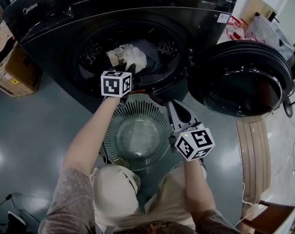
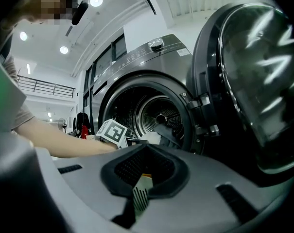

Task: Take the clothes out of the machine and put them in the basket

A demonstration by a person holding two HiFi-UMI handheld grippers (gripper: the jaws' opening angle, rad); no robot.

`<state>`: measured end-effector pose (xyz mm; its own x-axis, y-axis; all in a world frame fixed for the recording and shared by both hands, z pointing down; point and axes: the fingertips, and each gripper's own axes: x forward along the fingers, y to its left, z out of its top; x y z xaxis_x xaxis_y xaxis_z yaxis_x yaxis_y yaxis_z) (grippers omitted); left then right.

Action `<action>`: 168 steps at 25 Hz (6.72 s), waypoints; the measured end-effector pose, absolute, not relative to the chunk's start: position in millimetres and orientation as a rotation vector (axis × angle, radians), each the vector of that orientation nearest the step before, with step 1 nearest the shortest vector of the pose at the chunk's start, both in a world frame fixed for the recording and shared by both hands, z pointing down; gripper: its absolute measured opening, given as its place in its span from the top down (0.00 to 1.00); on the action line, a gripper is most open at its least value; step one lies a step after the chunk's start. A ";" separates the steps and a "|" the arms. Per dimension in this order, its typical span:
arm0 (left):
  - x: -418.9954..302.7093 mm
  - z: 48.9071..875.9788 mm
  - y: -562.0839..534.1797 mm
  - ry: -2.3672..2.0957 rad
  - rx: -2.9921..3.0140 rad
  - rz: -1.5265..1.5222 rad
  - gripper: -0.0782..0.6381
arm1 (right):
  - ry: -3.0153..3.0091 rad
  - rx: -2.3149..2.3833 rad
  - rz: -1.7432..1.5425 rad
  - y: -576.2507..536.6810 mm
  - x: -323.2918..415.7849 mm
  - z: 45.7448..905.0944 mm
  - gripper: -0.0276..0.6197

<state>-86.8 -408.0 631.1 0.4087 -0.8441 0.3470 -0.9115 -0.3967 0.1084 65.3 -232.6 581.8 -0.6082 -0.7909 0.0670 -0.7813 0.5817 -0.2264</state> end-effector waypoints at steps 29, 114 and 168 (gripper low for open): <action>-87.1 586.3 -211.1 -1.378 2.488 0.383 0.56 | 2.783 -1.283 -0.393 -238.7 53.0 594.5 0.96; -97.4 654.4 -328.1 -1.419 2.420 0.643 0.64 | 2.763 -1.356 -0.287 -228.6 68.4 580.4 0.96; -124.5 677.2 -384.4 -1.546 2.230 0.799 0.43 | 2.761 -1.372 -0.271 -224.7 74.4 578.2 0.96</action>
<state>-124.5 -384.4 677.2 0.2616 -0.7539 0.6026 -0.9277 -0.3687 -0.0586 74.4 -224.7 578.2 -0.6060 -0.7946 0.0365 -0.7865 0.5918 -0.1765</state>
